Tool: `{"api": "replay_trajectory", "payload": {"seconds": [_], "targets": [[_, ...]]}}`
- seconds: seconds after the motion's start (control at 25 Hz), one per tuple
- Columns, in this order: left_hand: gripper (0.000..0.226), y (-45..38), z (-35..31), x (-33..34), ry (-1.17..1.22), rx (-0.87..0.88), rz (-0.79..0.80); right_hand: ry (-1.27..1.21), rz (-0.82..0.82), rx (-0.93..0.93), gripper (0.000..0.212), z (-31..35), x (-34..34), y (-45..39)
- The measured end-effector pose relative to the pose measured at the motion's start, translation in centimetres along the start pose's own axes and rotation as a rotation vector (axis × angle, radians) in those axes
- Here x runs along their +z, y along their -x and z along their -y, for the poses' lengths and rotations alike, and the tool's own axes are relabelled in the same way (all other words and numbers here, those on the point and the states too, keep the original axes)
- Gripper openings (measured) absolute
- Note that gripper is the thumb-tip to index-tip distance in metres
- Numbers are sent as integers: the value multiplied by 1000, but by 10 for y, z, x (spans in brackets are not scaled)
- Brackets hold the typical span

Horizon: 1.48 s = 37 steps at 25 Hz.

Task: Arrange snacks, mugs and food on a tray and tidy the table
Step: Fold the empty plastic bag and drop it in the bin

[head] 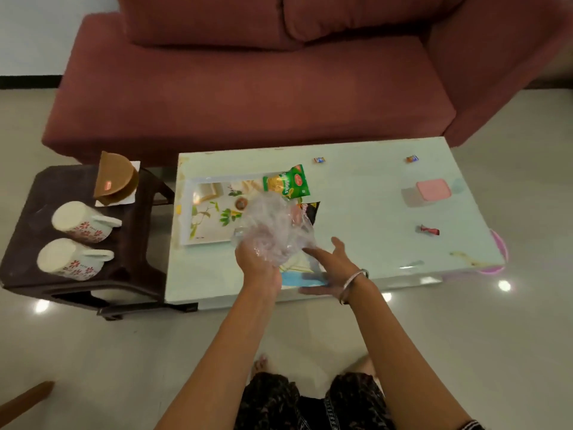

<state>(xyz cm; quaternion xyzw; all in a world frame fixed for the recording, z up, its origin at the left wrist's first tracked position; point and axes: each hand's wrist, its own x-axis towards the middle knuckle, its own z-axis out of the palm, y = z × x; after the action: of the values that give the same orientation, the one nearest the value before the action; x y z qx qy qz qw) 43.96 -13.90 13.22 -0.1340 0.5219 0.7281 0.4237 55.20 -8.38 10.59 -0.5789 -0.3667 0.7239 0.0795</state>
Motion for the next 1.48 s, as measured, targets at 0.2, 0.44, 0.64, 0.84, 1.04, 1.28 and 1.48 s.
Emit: {"api": "replay_trajectory", "payload": {"seconds": [0.2,0.44,0.64,0.84,1.04,1.28,1.48], "targets": [[36,26,79,63,-498,216,78,-311,127,-166,33,23,-79,4],[41,63,167,145,-698,224,258,-211,66,-360,32,53,-202,22],[47,97,233,201,-775,544,478,-189,-135,-418,28,59,-284,19],[39,79,265,251,-858,673,504,-105,-251,-193,57,53,-353,0],[17,48,304,323,-1050,713,511,-485,91,-272,27,89,-418,-18],[15,26,345,416,-1066,415,541,-550,67,-311,30,134,-491,-47],[29,11,410,452,-1026,2,548,-96,-390,-298,28,122,-537,-85]]}}
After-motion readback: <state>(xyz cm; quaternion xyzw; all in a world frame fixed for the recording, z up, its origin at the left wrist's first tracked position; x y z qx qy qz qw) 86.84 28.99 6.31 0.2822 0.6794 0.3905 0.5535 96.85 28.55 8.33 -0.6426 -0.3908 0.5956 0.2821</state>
